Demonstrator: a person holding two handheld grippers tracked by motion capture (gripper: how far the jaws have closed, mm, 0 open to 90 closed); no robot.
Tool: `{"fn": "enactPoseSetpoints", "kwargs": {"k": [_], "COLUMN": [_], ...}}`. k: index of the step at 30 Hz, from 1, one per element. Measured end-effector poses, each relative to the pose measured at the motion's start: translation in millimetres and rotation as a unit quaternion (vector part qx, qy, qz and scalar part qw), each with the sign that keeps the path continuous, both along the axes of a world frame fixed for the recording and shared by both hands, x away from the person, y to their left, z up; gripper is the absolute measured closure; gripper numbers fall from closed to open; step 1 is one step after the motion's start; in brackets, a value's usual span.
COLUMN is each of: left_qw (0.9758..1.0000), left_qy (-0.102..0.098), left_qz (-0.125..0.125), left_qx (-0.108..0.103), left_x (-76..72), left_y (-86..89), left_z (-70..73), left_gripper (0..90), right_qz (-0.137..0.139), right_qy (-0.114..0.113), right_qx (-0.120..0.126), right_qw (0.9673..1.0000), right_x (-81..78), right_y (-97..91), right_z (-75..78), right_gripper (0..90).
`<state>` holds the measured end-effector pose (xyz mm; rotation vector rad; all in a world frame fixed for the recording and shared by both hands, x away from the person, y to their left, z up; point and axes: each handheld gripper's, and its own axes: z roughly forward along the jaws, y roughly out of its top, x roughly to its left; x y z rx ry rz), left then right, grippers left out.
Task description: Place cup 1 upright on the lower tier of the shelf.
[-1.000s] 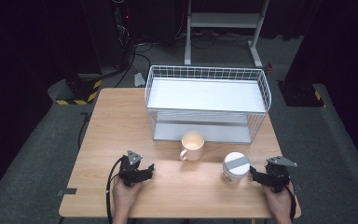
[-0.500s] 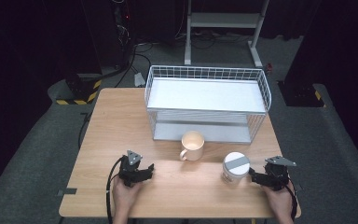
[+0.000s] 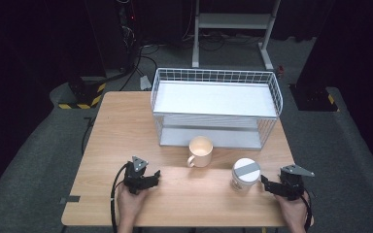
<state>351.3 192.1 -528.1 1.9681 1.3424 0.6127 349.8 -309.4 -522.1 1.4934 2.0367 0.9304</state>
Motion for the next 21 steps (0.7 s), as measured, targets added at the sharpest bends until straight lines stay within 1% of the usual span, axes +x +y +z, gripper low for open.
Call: {"fn": "enactPoseSetpoints", "kwargs": {"k": [2,3,7,14,18,21], "left_qw": [1.0,1.0,1.0,1.0,1.0,1.0], "left_qy": [0.001,0.001,0.002,0.002,0.002,0.002], "left_qz": [-0.002,-0.002,-0.001,0.0,0.0,0.001], "left_qx": [0.002,0.002,0.002,0.001,0.001,0.001], "left_x": [0.0,0.0,0.0,0.0,0.0,0.0], "left_y": [0.3,0.4,0.5,0.4,0.4,0.4], "left_z": [0.2,0.2,0.2,0.2,0.2,0.2], "left_gripper": [23.3,23.3,23.3,23.3,23.4,23.3], "right_qz": [0.002,0.001,0.005,0.005,0.007,0.015], "right_qy": [-0.002,-0.001,-0.009,-0.007,-0.015,-0.02], "right_qx": [0.0,0.003,0.003,0.006,0.009,0.011], "right_qw": [1.0,1.0,0.9999,0.9999,0.9998,0.9996], "right_x": [-0.9,-3.5,-8.9,-17.0,-22.6,-29.5], "right_y": [-0.7,-0.9,-1.9,-2.8,-3.3,-1.1], "right_z": [0.1,0.3,0.4,1.6,3.8,5.2], "right_gripper": [14.6,14.6,14.9,15.5,15.7,15.7]}}
